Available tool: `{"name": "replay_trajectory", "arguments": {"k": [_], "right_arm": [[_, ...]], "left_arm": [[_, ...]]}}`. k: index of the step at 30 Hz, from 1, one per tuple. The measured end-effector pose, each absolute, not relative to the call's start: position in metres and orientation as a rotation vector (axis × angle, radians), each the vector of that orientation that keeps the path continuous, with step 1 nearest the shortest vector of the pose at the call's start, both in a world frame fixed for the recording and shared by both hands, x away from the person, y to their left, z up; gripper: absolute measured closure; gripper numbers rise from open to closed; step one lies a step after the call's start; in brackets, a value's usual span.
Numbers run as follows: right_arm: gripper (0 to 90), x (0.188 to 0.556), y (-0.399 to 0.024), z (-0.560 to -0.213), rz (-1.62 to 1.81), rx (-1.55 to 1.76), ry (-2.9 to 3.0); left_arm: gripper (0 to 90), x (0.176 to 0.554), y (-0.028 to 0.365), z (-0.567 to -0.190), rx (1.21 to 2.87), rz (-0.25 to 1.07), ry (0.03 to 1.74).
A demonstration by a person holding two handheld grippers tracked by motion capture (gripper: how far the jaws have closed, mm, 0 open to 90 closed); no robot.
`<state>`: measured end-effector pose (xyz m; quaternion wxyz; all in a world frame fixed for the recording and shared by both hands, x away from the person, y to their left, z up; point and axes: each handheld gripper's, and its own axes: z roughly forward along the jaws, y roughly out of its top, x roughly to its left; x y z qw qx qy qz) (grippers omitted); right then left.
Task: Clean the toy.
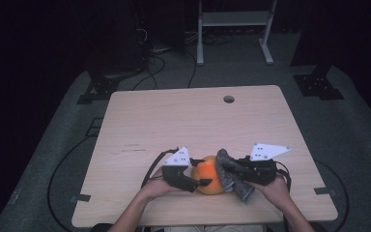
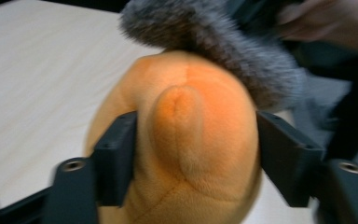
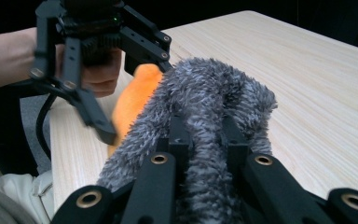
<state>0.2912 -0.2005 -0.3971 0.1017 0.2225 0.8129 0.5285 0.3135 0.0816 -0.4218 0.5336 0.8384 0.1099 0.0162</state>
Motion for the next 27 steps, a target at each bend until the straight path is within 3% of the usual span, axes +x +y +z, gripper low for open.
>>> {"name": "replay_trajectory", "arguments": {"k": [5, 14, 16, 19, 24, 27], "right_arm": [[78.7, 0.294, -0.208, -0.4, 1.527, 0.687, 2.392], [78.7, 0.286, -0.214, -0.391, 1.592, 0.658, 2.375], [78.7, 0.284, -0.205, -0.39, 1.548, 0.617, 2.39], [78.6, 0.289, -0.204, -0.395, 1.529, 0.642, 2.397], [78.8, 0.293, -0.214, -0.399, 1.489, 0.697, 2.388], [79.0, 0.289, -0.212, -0.397, 1.506, 0.682, 2.393]], "left_arm": [[36.5, 0.312, 0.079, -0.421, 2.019, 0.106, 0.274], [39.6, 0.312, 0.076, -0.421, 2.01, 0.141, 0.311], [37.5, 0.311, 0.076, -0.421, 2.012, 0.12, 0.294], [24.6, 0.313, 0.078, -0.422, 2.007, 0.04, 0.256], [37.8, 0.31, 0.074, -0.421, 2.013, 0.114, 0.279], [40.2, 0.308, 0.07, -0.422, 2.023, 0.138, 0.284]]}}
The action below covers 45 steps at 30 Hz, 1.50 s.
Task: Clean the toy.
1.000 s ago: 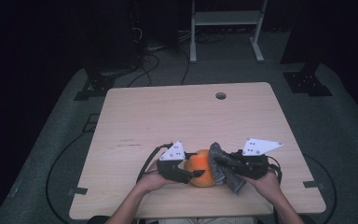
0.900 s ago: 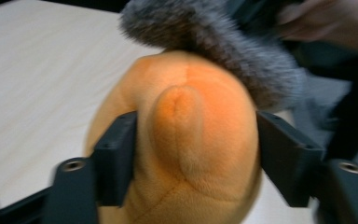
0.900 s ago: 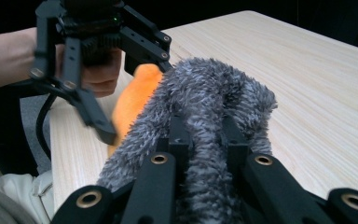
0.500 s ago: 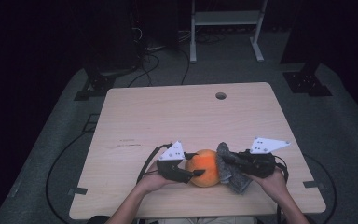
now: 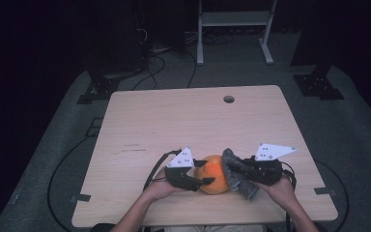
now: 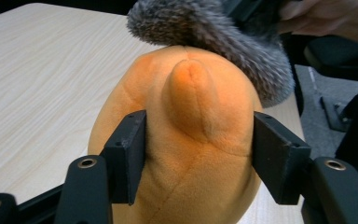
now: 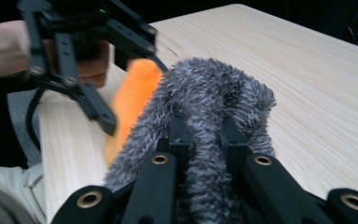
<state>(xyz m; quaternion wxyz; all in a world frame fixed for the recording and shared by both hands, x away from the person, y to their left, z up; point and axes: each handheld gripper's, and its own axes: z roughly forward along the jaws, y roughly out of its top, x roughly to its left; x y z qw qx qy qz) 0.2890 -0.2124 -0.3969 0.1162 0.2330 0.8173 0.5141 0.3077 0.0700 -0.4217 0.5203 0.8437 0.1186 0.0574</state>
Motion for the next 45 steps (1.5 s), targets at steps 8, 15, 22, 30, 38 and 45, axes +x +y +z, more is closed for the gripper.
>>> {"name": "replay_trajectory", "arguments": {"k": [8, 15, 22, 30, 38, 45], "right_arm": [[79.0, 0.285, -0.199, -0.392, 1.541, 0.614, 2.413], [79.2, 0.292, -0.218, -0.398, 1.473, 0.699, 2.405], [79.3, 0.278, -0.198, -0.391, 1.503, 0.592, 2.438], [79.5, 0.291, -0.194, -0.384, 1.527, 0.605, 2.432], [79.5, 0.293, -0.213, -0.389, 1.567, 0.67, 2.426], [79.5, 0.299, -0.202, -0.382, 1.608, 0.632, 2.45]], "left_arm": [[31.1, 0.308, 0.072, -0.421, 2.02, 0.068, 0.251], [43.1, 0.309, 0.072, -0.421, 2.009, 0.151, 0.283], [45.8, 0.302, 0.064, -0.42, 2.031, 0.213, 0.287], [43.3, 0.298, 0.061, -0.42, 2.042, 0.208, 0.25], [30.0, 0.303, 0.055, -0.429, 2.07, 0.194, 0.304], [45.6, 0.298, 0.056, -0.431, 2.101, 0.236, 0.211]]}}
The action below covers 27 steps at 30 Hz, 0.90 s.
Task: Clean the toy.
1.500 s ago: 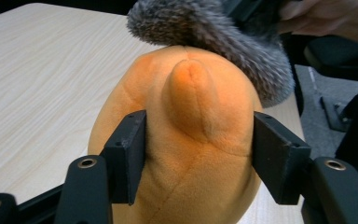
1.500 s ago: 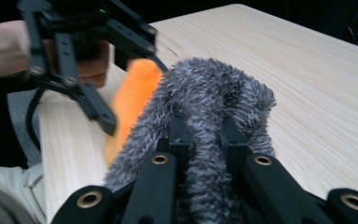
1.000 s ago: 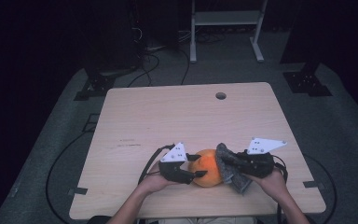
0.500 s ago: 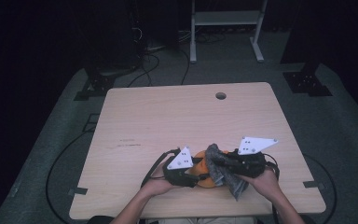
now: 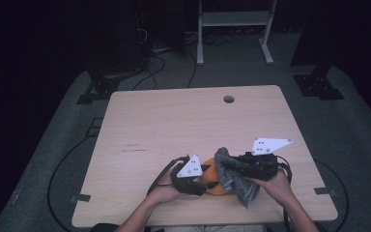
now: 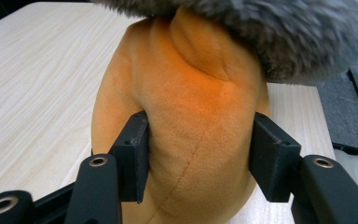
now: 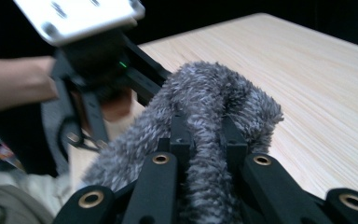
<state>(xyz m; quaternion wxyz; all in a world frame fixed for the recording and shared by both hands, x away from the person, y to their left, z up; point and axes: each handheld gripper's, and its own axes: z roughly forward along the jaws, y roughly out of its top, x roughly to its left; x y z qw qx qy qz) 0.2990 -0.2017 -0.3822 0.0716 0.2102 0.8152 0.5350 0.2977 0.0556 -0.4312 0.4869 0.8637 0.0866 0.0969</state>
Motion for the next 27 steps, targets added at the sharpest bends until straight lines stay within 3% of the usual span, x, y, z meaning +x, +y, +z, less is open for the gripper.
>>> {"name": "replay_trajectory", "arguments": {"k": [9, 17, 27], "right_arm": [[79.7, 0.309, -0.233, -0.401, 1.558, 0.8, 2.443], [79.7, 0.297, -0.21, -0.386, 1.598, 0.65, 2.465], [79.8, 0.314, -0.241, -0.41, 1.622, 0.845, 2.439]], "left_arm": [[43.8, 0.299, 0.058, -0.434, 2.074, 0.194, 0.217], [43.9, 0.295, 0.058, -0.434, 2.095, 0.244, 0.171], [45.9, 0.302, 0.063, -0.435, 2.052, 0.206, 0.23]]}}
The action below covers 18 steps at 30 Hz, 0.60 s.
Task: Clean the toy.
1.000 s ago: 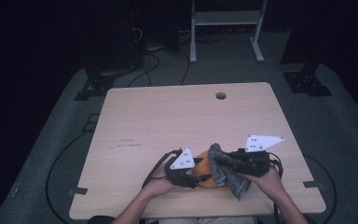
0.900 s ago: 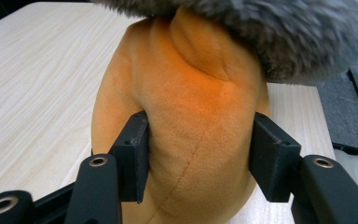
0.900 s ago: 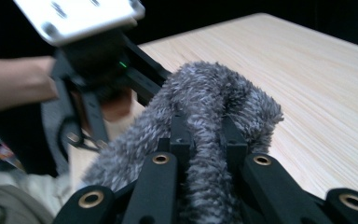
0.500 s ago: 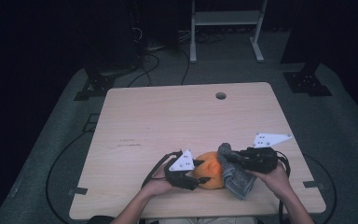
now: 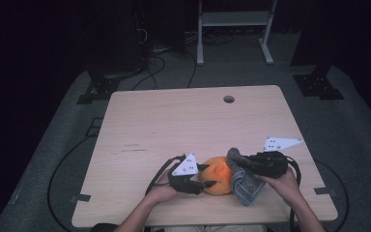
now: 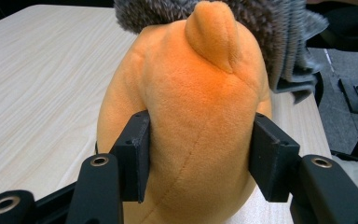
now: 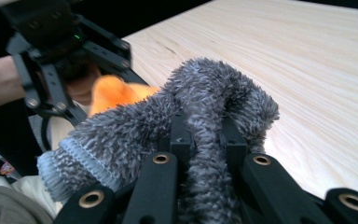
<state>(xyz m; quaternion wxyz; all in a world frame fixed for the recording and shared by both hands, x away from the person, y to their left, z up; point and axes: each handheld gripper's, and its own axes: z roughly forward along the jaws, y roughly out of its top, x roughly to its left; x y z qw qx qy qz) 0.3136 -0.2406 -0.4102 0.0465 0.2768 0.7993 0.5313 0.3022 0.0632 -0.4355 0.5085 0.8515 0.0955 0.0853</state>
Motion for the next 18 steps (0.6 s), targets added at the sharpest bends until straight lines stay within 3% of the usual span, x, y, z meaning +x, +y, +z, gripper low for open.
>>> {"name": "replay_trajectory", "arguments": {"k": [11, 18], "right_arm": [[79.7, 0.307, -0.26, -0.4, 1.623, 0.872, 2.367], [79.7, 0.289, -0.22, -0.375, 1.75, 0.652, 2.393]], "left_arm": [[47.0, 0.301, 0.07, -0.421, 1.999, 0.224, 0.254], [47.5, 0.3, 0.07, -0.41, 2.02, 0.241, 0.272]]}}
